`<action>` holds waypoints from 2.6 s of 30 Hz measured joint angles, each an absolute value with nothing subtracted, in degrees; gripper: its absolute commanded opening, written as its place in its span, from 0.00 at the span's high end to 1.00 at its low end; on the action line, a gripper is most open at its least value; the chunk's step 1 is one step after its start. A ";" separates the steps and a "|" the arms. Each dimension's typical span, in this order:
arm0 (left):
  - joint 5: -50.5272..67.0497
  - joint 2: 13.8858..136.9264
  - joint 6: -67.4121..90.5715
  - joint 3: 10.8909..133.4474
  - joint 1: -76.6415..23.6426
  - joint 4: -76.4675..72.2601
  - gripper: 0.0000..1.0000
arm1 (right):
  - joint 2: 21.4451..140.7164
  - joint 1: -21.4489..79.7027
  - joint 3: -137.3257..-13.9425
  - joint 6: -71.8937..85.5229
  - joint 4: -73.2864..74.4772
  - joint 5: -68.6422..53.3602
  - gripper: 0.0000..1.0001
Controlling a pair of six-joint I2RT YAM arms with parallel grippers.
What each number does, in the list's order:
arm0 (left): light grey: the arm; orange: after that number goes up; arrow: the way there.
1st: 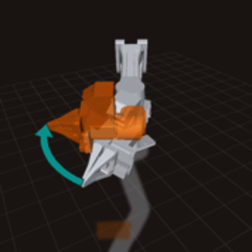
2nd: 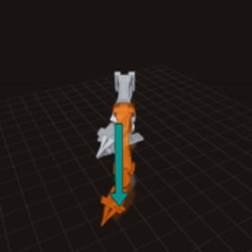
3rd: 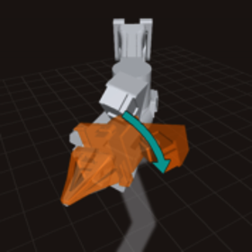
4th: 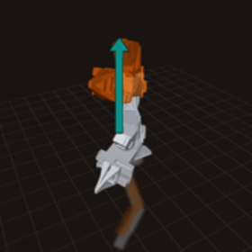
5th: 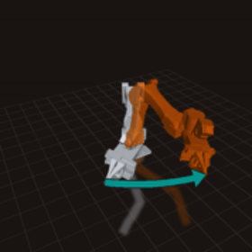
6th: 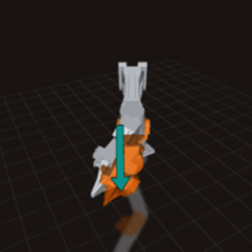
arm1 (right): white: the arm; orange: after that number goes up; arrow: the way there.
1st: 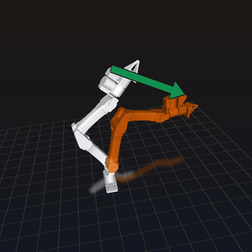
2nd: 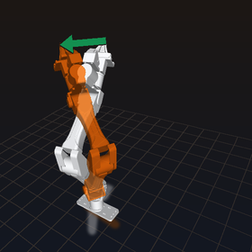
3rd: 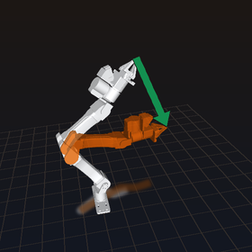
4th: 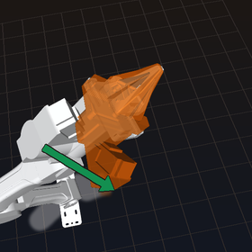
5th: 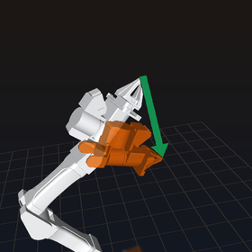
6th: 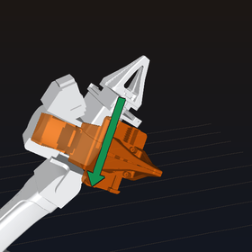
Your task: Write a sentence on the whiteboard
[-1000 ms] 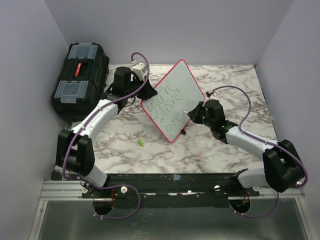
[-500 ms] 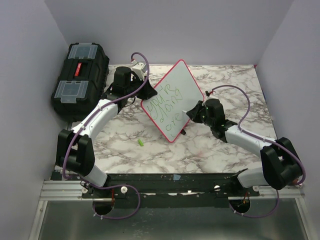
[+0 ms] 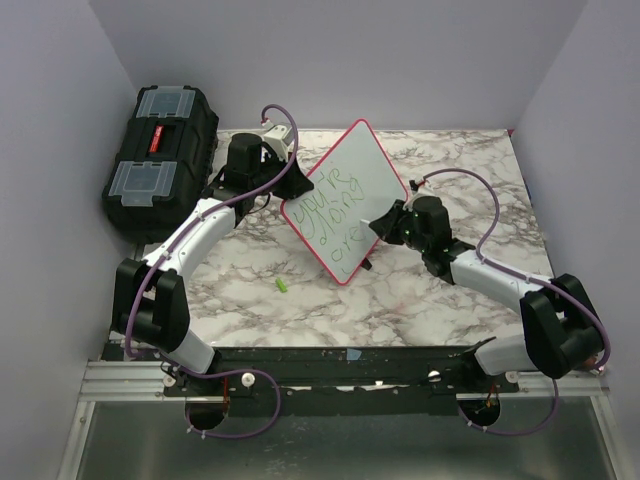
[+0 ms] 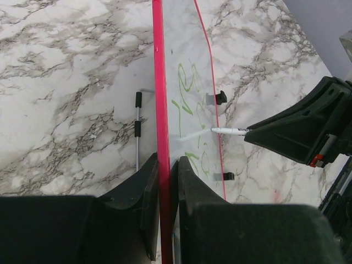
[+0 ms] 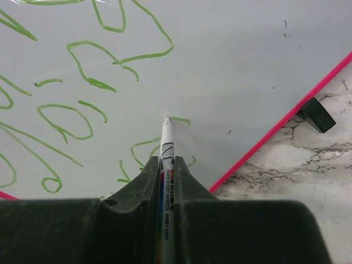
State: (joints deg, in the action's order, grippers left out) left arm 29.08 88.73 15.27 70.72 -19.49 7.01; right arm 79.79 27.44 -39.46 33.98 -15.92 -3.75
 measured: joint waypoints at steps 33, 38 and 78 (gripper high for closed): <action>29.08 88.84 15.27 70.81 -19.49 6.92 1.00 | 78.50 27.35 -36.56 33.36 -12.71 -1.17 0.99; 29.06 88.84 15.27 70.81 -19.49 6.92 1.00 | 79.02 27.35 -37.74 33.32 -12.10 -0.73 0.99; 29.04 88.88 15.27 70.81 -19.49 6.94 1.00 | 79.70 27.35 -38.50 33.08 -14.74 -0.71 0.99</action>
